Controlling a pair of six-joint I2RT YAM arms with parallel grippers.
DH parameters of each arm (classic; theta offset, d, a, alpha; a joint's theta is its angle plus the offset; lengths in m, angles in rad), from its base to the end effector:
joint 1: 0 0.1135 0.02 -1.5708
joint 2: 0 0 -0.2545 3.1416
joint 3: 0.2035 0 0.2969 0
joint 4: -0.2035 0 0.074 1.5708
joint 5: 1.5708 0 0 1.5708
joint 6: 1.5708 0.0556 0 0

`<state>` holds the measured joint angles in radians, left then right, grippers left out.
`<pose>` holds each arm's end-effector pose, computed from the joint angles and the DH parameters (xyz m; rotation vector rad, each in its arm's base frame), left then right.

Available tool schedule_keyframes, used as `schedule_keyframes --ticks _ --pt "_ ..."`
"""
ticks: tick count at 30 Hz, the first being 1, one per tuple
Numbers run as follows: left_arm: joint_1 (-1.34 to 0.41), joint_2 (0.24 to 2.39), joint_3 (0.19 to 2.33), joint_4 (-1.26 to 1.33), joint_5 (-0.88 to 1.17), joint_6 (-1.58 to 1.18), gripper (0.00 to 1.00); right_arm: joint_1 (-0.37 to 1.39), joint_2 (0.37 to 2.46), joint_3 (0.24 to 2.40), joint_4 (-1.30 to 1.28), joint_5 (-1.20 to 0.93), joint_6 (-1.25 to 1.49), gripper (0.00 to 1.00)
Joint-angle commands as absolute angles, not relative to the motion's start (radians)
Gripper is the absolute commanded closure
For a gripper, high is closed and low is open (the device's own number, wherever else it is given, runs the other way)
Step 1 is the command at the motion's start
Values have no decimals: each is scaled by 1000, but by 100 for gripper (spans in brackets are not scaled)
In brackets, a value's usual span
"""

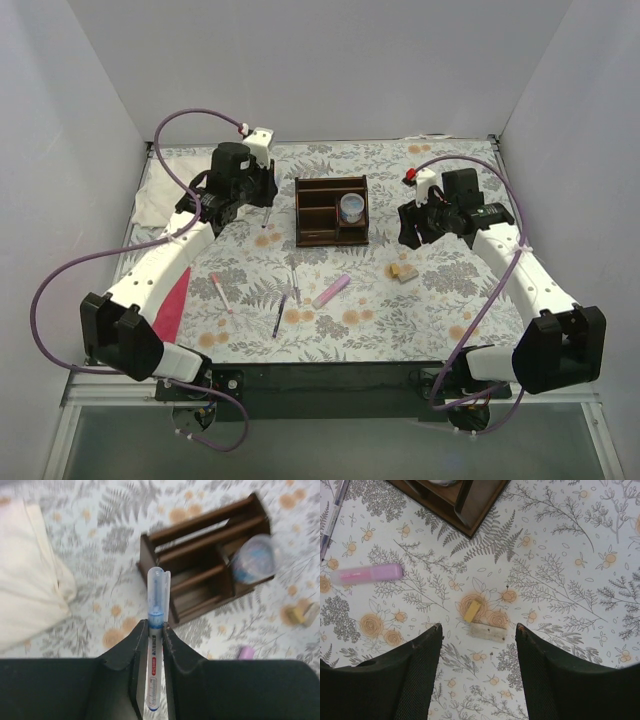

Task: Sort the stationery into containers
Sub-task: Place the pen in the storage box.

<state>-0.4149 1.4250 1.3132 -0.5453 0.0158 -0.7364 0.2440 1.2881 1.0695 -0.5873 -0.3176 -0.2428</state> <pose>0.3486 -0.1545 0.3133 -0.3603 2.2784 -0.6325 0.3196 0.0975 0.2619 -0.7139 2.2463 0.3773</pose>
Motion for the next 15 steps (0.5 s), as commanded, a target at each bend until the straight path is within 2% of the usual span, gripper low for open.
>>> schedule_keyframes --ticks 1,6,12,15 --pt "-420 1442 1304 -234 77 -718 100 241 1312 1158 -551 -279 -281 34" --pt "-420 1460 1249 -69 156 -726 100 239 1324 1195 -554 -244 -295 34" --pt "-426 1456 976 553 255 -641 100 239 1322 1193 -551 -175 -308 27" --pt "-428 1500 936 708 275 -638 100 239 1309 1174 -551 -138 -333 24"
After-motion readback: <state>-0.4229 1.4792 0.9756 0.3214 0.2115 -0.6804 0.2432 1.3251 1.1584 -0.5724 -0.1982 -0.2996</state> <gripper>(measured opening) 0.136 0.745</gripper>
